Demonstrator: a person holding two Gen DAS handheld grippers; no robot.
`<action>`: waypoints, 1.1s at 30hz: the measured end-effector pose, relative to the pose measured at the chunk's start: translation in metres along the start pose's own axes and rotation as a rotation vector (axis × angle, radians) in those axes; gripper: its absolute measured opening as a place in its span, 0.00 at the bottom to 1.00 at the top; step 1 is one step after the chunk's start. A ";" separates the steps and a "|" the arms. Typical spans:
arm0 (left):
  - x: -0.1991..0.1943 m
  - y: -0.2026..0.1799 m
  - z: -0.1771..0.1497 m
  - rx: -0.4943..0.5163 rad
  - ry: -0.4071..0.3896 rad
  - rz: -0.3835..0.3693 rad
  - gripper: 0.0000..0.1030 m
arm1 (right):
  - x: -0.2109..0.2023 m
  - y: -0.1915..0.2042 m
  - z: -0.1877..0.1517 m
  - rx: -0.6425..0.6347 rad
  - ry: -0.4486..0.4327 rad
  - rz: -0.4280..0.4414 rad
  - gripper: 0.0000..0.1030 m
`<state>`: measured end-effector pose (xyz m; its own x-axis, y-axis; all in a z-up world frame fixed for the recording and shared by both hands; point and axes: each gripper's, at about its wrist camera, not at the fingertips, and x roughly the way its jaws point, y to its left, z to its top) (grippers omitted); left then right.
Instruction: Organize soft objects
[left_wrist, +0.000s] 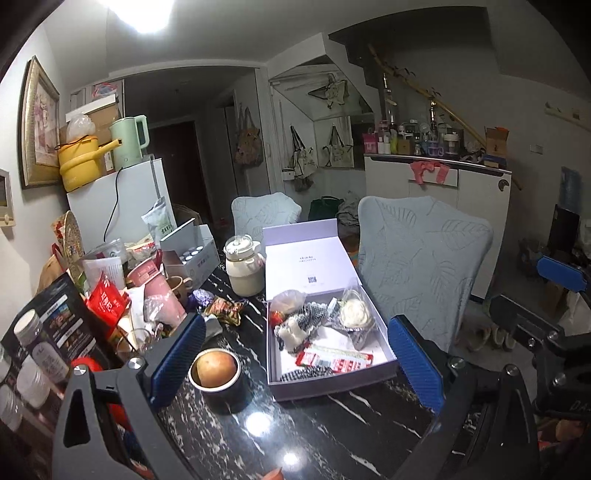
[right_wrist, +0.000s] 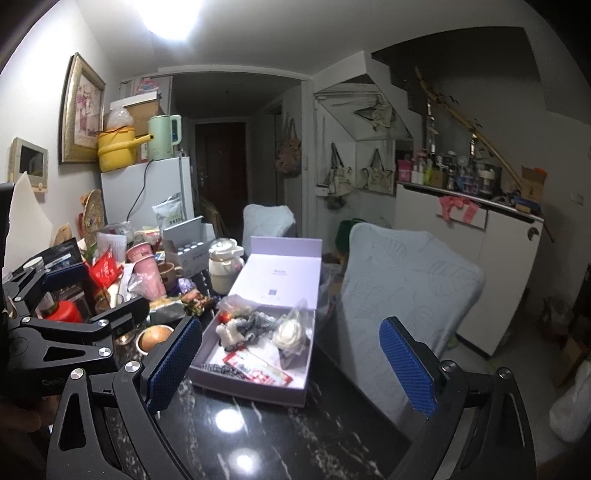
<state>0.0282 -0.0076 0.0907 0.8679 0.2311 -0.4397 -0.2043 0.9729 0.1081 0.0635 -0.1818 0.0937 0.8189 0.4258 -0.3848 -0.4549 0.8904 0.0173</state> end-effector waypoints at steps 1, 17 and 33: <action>-0.002 -0.001 -0.004 0.002 0.004 -0.003 0.98 | -0.003 -0.001 -0.003 0.003 0.003 -0.006 0.95; -0.005 -0.007 -0.056 -0.054 0.118 -0.047 0.98 | -0.012 0.002 -0.065 0.032 0.132 0.006 0.95; 0.002 -0.011 -0.063 -0.032 0.149 -0.049 0.98 | -0.011 0.002 -0.076 0.045 0.155 0.011 0.95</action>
<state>0.0033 -0.0177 0.0327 0.8009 0.1795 -0.5713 -0.1803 0.9820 0.0557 0.0273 -0.1970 0.0278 0.7485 0.4089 -0.5222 -0.4445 0.8936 0.0625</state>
